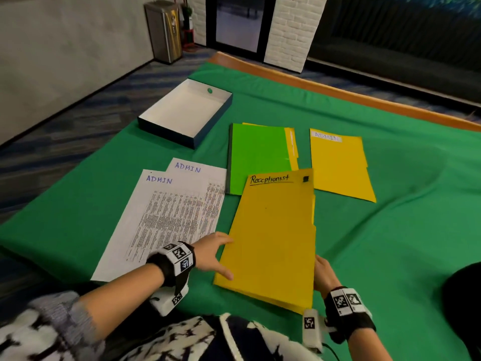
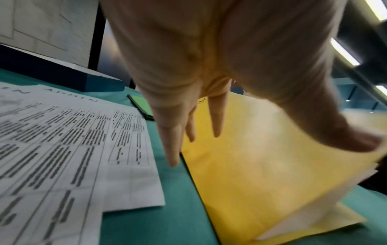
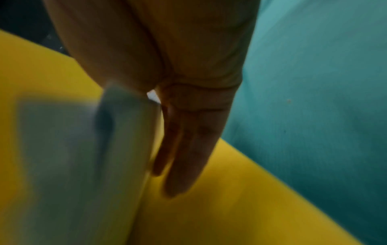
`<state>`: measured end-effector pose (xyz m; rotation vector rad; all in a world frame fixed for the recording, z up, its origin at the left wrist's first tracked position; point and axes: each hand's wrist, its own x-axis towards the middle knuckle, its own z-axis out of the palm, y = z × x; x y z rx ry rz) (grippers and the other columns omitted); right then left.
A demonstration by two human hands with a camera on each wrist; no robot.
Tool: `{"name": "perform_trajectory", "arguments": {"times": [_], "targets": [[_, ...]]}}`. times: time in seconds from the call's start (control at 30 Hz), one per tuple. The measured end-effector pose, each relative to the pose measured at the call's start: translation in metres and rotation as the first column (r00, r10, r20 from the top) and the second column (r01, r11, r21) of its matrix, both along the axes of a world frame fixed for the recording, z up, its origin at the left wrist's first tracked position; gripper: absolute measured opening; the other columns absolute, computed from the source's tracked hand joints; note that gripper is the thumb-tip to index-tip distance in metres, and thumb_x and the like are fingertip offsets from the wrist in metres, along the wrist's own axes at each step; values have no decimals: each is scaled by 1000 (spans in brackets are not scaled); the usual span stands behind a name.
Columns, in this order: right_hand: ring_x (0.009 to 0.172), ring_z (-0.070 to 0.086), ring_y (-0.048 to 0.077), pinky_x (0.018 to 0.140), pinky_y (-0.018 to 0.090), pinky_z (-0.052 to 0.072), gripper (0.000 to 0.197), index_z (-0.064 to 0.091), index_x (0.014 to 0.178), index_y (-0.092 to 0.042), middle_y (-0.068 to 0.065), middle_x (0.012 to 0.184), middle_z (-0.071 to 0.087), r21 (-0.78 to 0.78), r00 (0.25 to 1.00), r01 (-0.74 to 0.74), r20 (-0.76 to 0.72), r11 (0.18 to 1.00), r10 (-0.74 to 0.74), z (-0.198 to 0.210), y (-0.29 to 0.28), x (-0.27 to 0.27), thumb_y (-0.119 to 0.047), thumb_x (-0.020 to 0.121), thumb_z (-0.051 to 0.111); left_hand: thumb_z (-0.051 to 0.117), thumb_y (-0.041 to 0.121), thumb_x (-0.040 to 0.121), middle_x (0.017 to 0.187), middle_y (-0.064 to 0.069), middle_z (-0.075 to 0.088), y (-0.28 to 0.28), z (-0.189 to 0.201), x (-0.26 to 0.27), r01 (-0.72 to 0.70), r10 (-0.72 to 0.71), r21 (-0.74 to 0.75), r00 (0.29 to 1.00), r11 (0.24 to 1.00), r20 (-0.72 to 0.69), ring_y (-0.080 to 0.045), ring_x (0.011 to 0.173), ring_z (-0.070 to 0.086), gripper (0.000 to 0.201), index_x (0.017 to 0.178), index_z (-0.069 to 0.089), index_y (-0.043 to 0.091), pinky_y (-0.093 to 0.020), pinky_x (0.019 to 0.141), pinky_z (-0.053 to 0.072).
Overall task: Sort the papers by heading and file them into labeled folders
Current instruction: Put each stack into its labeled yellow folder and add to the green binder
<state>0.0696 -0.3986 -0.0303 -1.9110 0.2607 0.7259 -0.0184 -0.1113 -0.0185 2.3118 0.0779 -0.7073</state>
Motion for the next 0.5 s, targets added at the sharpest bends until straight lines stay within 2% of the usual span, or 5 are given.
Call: {"name": "perform_trajectory", "arguments": {"times": [0.07,0.13,0.3,0.4,0.5], "targets": [[91,64,24,83,40,52,51,61,105,-11,12,101,68,-29,997,75,-27,997,-76,-1,-4,4,-50,98,30,75,47,69,152,-6,23,-2,-13,8,-139,139,-31,990,990,14,-20,136,32,100,146,20,13,-38,111,33],[116,53,33,100,49,41,64,57,122,-9,17,128,56,-54,993,115,-29,992,-117,1,-5,6,-56,96,21,74,36,75,152,-8,25,-6,-19,17,-249,250,-57,968,967,5,-21,133,38,97,147,14,9,-37,107,39],[122,48,32,103,48,38,64,46,132,-4,17,139,46,-148,997,57,51,987,-50,-2,3,9,-52,90,47,78,39,70,146,-10,36,-8,-23,41,-380,373,-71,922,922,-102,-27,128,44,107,147,11,7,-40,104,41],[123,47,33,98,42,42,69,36,140,-4,19,139,44,-124,997,70,39,990,-66,-6,2,9,-37,86,64,74,33,76,135,-8,50,-14,-18,47,-339,340,-157,940,928,-20,-26,121,50,73,136,38,11,-42,102,42],[123,47,32,98,46,44,73,34,140,-5,18,140,44,-43,993,119,24,992,-118,-12,-6,11,-33,82,69,62,16,88,131,-3,54,-25,-4,49,-301,354,-418,934,857,55,-22,119,53,48,132,45,13,-41,103,42]]}}
